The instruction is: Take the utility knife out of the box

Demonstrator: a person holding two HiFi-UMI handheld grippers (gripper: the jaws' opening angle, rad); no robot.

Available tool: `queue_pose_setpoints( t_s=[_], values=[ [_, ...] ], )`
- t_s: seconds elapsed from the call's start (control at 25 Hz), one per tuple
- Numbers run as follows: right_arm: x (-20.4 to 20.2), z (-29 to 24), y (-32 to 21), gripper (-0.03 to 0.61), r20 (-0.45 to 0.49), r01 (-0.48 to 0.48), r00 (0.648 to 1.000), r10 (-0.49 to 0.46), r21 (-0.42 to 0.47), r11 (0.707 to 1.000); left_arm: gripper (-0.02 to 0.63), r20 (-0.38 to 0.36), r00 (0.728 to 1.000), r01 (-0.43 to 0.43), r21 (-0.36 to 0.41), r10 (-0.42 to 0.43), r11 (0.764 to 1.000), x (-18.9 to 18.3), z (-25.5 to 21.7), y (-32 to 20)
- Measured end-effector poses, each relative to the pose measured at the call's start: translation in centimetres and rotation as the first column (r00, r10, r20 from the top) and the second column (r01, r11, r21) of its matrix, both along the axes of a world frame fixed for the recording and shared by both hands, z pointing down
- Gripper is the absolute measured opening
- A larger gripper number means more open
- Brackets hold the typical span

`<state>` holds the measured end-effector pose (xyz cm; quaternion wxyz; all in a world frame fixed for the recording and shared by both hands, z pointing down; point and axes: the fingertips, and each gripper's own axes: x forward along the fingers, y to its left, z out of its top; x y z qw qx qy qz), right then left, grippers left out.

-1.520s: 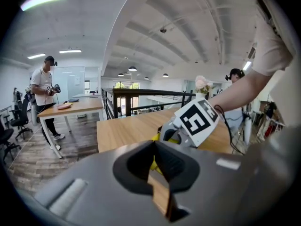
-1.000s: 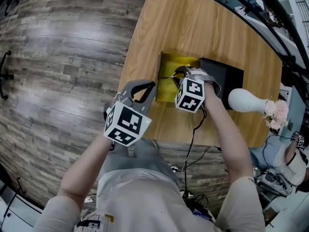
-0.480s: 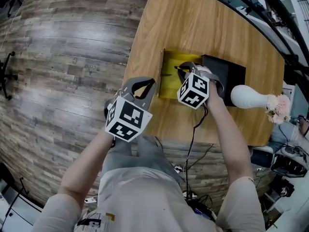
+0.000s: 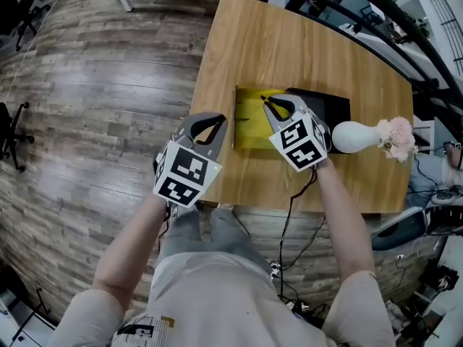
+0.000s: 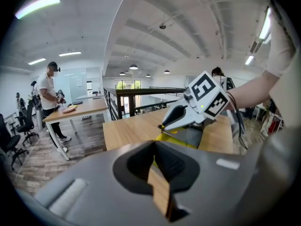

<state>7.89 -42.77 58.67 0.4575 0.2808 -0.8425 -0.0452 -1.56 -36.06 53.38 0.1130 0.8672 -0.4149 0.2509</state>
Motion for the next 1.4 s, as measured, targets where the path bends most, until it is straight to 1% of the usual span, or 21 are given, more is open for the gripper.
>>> queue_pose_setpoints(
  t_s=[0.16, 0.28, 0.36, 0.44, 0.52, 0.64, 0.72, 0.8, 0.88, 1.04, 1.12, 1.2, 1.28, 1.36, 1.4],
  values=[
    [-0.1, -6.2, 1.6, 0.051, 0.123, -0.065, 0.991, 0.060, 0.042, 0.997, 0.002, 0.002, 1.000, 0.011, 0.068, -0.012, 0.998, -0.8, -4.7, 0.2],
    [0.3, -11.2, 2.4, 0.051, 0.200, -0.119, 0.975, 0.095, 0.114, 0.986, 0.002, 0.009, 1.000, 0.000, 0.126, -0.001, 0.992, -0.9, -8.0, 0.2],
    [0.4, -14.4, 2.9, 0.051, 0.230, -0.150, 0.967, 0.105, 0.187, 0.971, 0.002, 0.016, 1.000, -0.005, 0.157, 0.002, 0.988, -1.4, -9.9, 0.2],
    [0.2, -17.4, 3.8, 0.051, 0.270, -0.179, 0.956, 0.111, 0.242, 0.954, 0.002, 0.016, 1.000, -0.010, 0.186, 0.007, 0.983, -1.8, -11.8, 0.6],
    [0.1, -20.5, 4.9, 0.049, 0.328, -0.214, 0.937, 0.118, 0.271, 0.939, 0.002, 0.005, 1.000, -0.022, 0.222, 0.021, 0.975, -1.8, -14.1, 1.4],
    [0.4, -24.9, 6.6, 0.049, 0.420, -0.266, 0.899, 0.126, 0.294, 0.918, 0.002, -0.017, 0.999, -0.028, 0.279, 0.034, 0.960, -1.7, -17.6, 2.4],
    [0.8, -27.7, 7.5, 0.049, 0.473, -0.296, 0.872, 0.123, 0.310, 0.904, 0.002, -0.014, 0.999, -0.037, 0.316, 0.044, 0.948, -1.5, -19.6, 2.8],
    [1.2, -30.2, 8.5, 0.049, 0.501, -0.318, 0.858, 0.113, 0.345, 0.883, 0.003, -0.003, 0.998, -0.052, 0.352, 0.057, 0.935, -1.2, -21.5, 3.1],
    [1.6, -32.5, 9.6, 0.049, 0.515, -0.333, 0.852, 0.099, 0.387, 0.860, 0.002, -0.022, 0.998, -0.054, 0.384, 0.067, 0.922, -1.1, -23.7, 3.6],
    [2.6, -35.9, 11.9, 0.049, 0.555, -0.379, 0.827, 0.087, 0.438, 0.815, 0.002, -0.083, 0.994, -0.026, 0.453, 0.071, 0.891, -1.3, -27.8, 4.9],
    [2.9, -36.9, 13.0, 0.051, 0.581, -0.401, 0.810, 0.084, 0.443, 0.801, 0.002, -0.138, 0.988, 0.009, 0.485, 0.066, 0.874, -1.6, -29.6, 5.8],
    [3.0, -37.7, 14.3, 0.051, 0.603, -0.416, 0.794, 0.082, 0.440, 0.796, 0.002, -0.199, 0.978, 0.045, 0.499, 0.064, 0.865, -2.0, -31.2, 6.9],
    [3.2, -38.4, 15.8, 0.051, 0.627, -0.427, 0.775, 0.079, 0.428, 0.797, 0.002, -0.215, 0.974, 0.052, 0.508, 0.068, 0.860, -2.0, -32.0, 8.0],
    [3.4, -38.8, 17.1, 0.051, 0.648, -0.440, 0.757, 0.080, 0.417, 0.796, 0.002, -0.211, 0.975, 0.044, 0.509, 0.075, 0.859, -2.1, -32.1, 8.6],
    [3.4, -38.8, 17.5, 0.051, 0.651, -0.448, 0.755, 0.083, 0.420, 0.789, 0.002, -0.201, 0.977, 0.039, 0.510, 0.075, 0.859, -2.1, -31.9, 8.6]
  ],
)
